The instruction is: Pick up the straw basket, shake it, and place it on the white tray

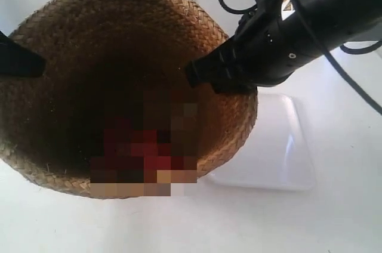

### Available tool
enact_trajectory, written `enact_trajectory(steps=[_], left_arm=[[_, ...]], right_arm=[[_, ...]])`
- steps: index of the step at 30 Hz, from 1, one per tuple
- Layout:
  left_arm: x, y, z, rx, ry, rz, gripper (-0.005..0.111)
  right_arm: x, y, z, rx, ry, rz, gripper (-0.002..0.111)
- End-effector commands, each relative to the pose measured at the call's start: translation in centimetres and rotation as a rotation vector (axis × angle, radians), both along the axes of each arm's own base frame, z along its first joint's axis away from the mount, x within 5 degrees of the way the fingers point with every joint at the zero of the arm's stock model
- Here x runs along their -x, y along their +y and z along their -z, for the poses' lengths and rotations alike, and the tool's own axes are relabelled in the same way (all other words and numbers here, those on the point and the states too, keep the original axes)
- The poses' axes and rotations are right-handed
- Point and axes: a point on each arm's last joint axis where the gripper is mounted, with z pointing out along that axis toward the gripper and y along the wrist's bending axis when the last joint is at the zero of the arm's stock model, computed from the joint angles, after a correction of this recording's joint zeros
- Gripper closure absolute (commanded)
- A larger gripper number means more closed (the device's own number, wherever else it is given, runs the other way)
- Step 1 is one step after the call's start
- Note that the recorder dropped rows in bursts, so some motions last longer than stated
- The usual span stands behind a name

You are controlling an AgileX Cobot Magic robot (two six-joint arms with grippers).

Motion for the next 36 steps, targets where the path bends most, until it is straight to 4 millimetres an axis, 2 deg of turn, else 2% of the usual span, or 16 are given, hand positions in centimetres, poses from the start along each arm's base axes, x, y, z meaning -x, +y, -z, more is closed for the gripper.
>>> enact_trajectory(steps=[1, 3, 4, 5, 6, 8, 9, 10, 13, 16, 23, 36], left_arm=[[1.6, -0.5, -4.4, 0.045, -0.086, 0.063, 0.107], [3.2, -0.7, -7.4, 0.071, -0.148, 0.077, 0.107], [4.1, -0.8, -8.7, 0.096, -0.190, 0.085, 0.107], [4.3, -0.8, -9.1, 0.086, -0.241, 0.088, 0.107], [3.6, -0.6, -8.0, 0.065, -0.242, 0.068, 0.107], [1.5, -0.4, -4.1, 0.075, -0.074, 0.019, 0.107], [1.0, -0.3, -2.8, 0.065, 0.012, -0.002, 0.107], [1.0, -0.2, -2.4, 0.060, 0.049, 0.003, 0.107], [1.7, -1.0, -4.3, 0.128, -0.065, 0.071, 0.107], [2.0, -0.8, -5.5, 0.112, -0.128, 0.057, 0.107], [2.1, -0.8, -4.3, 0.092, -0.066, 0.073, 0.107], [2.0, -0.8, -4.3, 0.096, -0.074, 0.065, 0.107]], right_arm=[[2.1, -1.3, -6.1, -0.016, -0.125, -0.032, 0.108], [4.5, -2.6, -10.7, -0.097, -0.245, -0.030, 0.108], [5.4, -3.0, -11.8, -0.140, -0.294, -0.025, 0.108], [5.7, -3.2, -12.1, -0.169, -0.359, -0.022, 0.108], [5.0, -2.8, -10.5, -0.159, -0.374, -0.016, 0.108], [2.4, -1.5, -4.6, -0.057, -0.188, -0.020, 0.108], [1.8, -1.4, -2.6, -0.009, -0.072, 0.003, 0.108], [1.7, -1.3, -2.1, 0.005, -0.028, 0.010, 0.108], [2.2, -0.4, -3.1, -0.077, -0.096, -0.026, 0.108], [2.5, -0.7, -4.0, -0.099, -0.146, -0.022, 0.108], [2.5, -0.7, -2.0, -0.036, -0.070, -0.029, 0.108], [2.5, -0.7, -2.0, -0.035, -0.073, -0.029, 0.108]])
